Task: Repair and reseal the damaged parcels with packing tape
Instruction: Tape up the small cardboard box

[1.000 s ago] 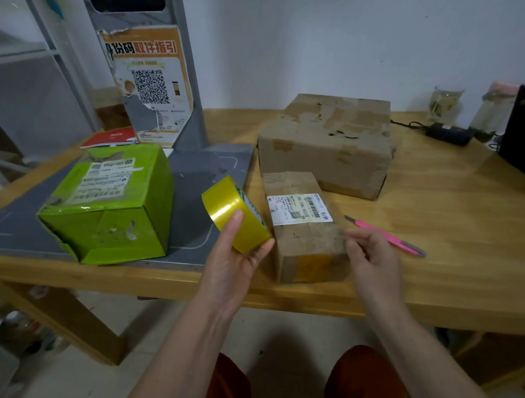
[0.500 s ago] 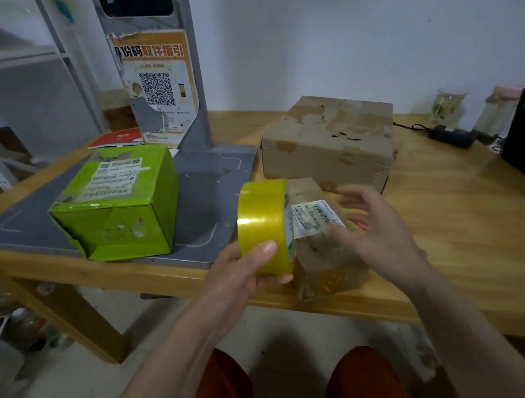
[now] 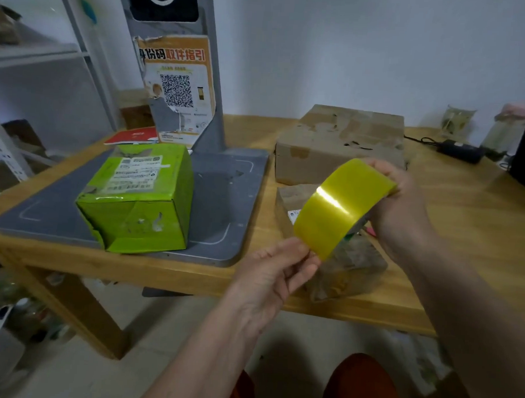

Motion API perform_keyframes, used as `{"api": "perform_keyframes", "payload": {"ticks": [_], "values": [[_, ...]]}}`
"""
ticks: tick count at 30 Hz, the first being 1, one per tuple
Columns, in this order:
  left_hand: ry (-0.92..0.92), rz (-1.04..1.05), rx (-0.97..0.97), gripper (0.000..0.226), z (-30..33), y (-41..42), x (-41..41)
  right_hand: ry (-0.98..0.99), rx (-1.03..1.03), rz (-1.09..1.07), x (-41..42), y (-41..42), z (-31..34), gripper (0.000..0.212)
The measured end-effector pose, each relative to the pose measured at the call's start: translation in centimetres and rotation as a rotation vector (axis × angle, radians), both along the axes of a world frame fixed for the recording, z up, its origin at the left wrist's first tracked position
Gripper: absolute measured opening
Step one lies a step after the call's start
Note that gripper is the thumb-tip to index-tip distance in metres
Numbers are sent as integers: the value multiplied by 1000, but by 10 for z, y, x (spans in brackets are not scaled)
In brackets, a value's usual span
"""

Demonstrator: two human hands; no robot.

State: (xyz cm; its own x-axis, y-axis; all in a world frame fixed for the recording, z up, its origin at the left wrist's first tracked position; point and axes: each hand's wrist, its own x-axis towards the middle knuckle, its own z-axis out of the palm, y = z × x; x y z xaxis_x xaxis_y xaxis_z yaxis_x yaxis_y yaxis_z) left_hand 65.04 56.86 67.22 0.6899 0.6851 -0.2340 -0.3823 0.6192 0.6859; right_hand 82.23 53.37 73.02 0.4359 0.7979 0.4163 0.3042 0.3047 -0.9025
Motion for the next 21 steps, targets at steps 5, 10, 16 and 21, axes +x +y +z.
{"api": "perform_keyframes", "payload": {"ticks": [5, 10, 16, 21], "values": [[71, 77, -21, 20, -2, 1, 6, -15, 20, -92, -7, -1, 2, 20], [174, 160, 135, 4, 5, 28, 7, -129, -79, -234, 8, 7, 9, 42], [325, 274, 268, 18, 17, 84, 18, -430, -192, -458, 45, 54, 29, 55], [452, 373, 184, 31, 9, 131, 49, -641, -266, -472, 49, 96, 30, 43]]}}
